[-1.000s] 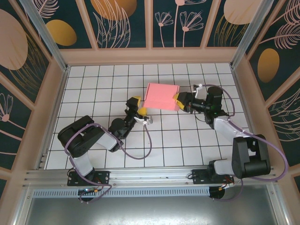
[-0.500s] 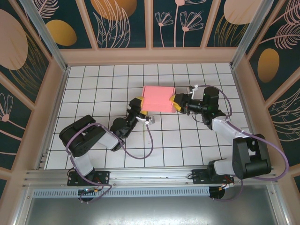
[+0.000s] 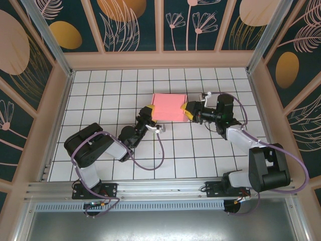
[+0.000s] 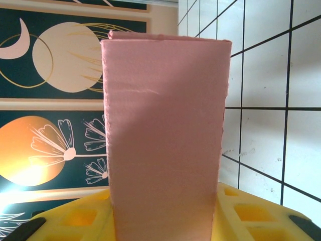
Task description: Fold the paper box
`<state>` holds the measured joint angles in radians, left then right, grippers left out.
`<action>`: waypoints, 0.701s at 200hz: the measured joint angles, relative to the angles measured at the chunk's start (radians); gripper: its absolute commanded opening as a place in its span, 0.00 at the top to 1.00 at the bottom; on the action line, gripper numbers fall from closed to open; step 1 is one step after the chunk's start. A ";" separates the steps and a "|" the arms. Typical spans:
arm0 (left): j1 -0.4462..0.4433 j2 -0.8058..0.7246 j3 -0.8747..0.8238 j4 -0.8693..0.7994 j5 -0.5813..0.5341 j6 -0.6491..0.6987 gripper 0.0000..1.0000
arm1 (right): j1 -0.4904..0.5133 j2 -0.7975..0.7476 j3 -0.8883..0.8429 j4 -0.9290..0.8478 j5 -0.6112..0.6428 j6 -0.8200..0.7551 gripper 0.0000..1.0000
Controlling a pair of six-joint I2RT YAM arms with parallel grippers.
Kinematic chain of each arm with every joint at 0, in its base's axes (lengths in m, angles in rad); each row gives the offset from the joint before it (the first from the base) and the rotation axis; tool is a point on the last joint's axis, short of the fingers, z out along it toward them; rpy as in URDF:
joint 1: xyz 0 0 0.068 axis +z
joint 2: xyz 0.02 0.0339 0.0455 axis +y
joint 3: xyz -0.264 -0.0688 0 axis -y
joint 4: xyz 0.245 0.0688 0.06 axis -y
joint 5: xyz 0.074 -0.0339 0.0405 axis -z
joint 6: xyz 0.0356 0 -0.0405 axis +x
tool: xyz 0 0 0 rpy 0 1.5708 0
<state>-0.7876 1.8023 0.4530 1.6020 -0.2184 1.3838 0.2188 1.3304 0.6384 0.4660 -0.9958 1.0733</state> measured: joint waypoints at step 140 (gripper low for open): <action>0.000 -0.054 0.006 -0.113 0.005 -0.131 0.65 | 0.001 -0.077 0.003 -0.112 0.139 -0.145 0.24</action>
<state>-0.7879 1.7481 0.4591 1.4887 -0.2134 1.2526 0.2199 1.2537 0.6411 0.3542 -0.8570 0.9287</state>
